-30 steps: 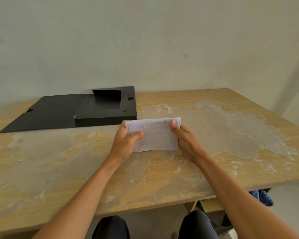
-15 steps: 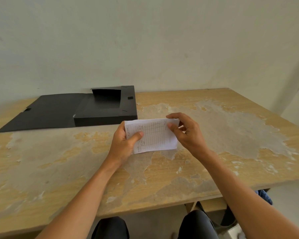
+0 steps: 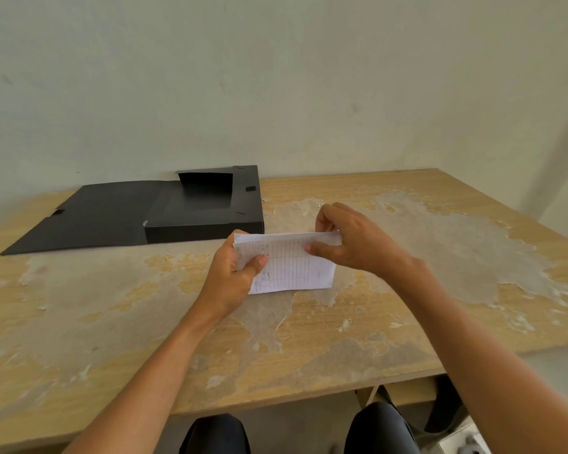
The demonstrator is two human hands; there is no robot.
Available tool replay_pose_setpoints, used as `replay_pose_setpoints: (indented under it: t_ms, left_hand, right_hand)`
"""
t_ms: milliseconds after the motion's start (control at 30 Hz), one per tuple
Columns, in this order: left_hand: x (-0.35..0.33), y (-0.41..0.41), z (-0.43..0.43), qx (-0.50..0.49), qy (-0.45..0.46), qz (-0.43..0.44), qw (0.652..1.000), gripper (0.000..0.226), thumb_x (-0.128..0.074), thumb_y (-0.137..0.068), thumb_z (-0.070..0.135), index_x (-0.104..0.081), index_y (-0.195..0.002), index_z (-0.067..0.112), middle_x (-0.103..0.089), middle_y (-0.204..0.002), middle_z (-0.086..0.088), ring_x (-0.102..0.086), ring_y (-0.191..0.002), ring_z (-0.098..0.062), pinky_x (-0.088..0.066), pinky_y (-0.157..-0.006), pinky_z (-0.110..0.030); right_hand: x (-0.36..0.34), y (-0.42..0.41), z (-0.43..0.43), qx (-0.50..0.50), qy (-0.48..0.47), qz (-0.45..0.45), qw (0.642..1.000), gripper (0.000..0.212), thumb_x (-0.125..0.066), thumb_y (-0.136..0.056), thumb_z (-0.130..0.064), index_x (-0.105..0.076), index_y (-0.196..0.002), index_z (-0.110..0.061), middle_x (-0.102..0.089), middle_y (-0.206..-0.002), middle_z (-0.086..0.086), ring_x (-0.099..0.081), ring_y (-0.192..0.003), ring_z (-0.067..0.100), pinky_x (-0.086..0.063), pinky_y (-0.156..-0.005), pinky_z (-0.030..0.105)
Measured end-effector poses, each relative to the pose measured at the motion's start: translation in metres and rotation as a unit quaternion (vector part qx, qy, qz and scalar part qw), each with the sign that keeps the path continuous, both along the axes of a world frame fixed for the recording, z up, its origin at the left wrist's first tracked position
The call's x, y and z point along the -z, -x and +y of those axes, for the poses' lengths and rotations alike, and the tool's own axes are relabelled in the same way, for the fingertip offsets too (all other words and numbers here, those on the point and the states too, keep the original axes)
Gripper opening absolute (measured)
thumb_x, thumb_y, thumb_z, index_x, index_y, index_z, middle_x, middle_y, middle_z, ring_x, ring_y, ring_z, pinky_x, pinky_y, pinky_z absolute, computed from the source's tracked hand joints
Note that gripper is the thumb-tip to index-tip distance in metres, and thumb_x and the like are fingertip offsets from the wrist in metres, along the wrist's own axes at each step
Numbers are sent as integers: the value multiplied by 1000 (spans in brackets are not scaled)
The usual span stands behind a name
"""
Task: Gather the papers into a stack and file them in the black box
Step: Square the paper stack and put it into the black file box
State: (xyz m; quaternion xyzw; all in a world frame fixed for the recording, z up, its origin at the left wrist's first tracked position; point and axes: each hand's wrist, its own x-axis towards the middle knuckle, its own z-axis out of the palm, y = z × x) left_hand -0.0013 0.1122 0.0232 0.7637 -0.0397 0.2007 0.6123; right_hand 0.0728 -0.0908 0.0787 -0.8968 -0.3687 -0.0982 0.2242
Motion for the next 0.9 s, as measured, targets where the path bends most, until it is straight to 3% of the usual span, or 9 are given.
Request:
replay_pose_setpoints:
  t_ms: [167, 267, 400, 533, 633, 733, 833, 900]
  left_hand:
    - [5, 1, 2, -2, 2, 6, 1000, 22, -58, -89, 3, -53, -95, 24, -62, -97, 0, -62, -93, -12, -55, -67, -21]
    - [2, 1, 7, -17, -9, -3, 1000, 23, -57, -89, 4, -52, -94, 26, -61, -99, -1, -61, -93, -13, -57, -69, -23]
    - [10, 2, 15, -13, -11, 41, 999, 27, -58, -89, 4, -52, -103, 26, -61, -102, 5, -58, -99, -10, -55, -70, -21]
    - [9, 4, 23, -13, -3, 79, 997, 29, -59, -89, 8, -52, -116, 18, -62, -106, 5, -59, -98, -9, -55, -68, -16]
    - [2, 3, 32, -44, 70, 83, 993, 29, -64, -86, 15, -54, -113, 12, -64, -106, -3, -63, -96, -18, -57, -67, -26]
    - [-4, 2, 39, -24, 219, 81, 972, 41, -70, -80, 25, -54, -115, 10, -62, -105, -9, -62, -94, -26, -55, -66, -33]
    - [-8, 0, 34, 3, 255, 81, 963, 42, -64, -81, 38, -57, -117, 17, -67, -108, -10, -65, -95, -27, -55, -78, -42]
    - [-10, -4, 26, -18, 239, 71, 968, 35, -54, -88, 42, -57, -118, 24, -69, -109, -4, -68, -97, -22, -55, -81, -42]
  right_hand:
    - [-12, 0, 16, -25, 190, 4, 981, 23, -57, -90, -38, -53, -105, -21, -53, -87, -10, -52, -79, 14, -31, -57, 17]
    - [-18, 0, 21, -26, 200, -12, 979, 13, -54, -92, -35, -56, -95, -22, -47, -72, -16, -49, -71, 10, -29, -56, 16]
    - [-13, 2, 30, -41, 222, -6, 974, 16, -53, -94, -30, -59, -105, -20, -54, -82, -10, -54, -78, 13, -32, -59, 17]
    - [-20, -3, 35, -49, 213, 16, 976, 14, -54, -93, -26, -62, -103, -19, -49, -74, -14, -50, -72, 11, -30, -58, 16]
    - [-21, -11, 39, -50, 140, 65, 987, 17, -57, -91, -25, -64, -103, -16, -54, -77, -11, -54, -72, 11, -37, -59, 17]
    - [-11, -15, 46, -47, -36, 189, 980, 11, -61, -89, -20, -64, -96, -12, -61, -78, -4, -61, -70, 15, -48, -59, 21]
    - [13, -11, 62, -81, -237, 347, 904, 11, -62, -89, -15, -62, -98, -8, -63, -75, -2, -52, -58, 16, -39, -42, 17]
    - [33, -7, 79, -72, -302, 384, 870, 16, -63, -88, -18, -62, -101, -9, -64, -79, 1, -50, -62, 22, -38, -40, 18]
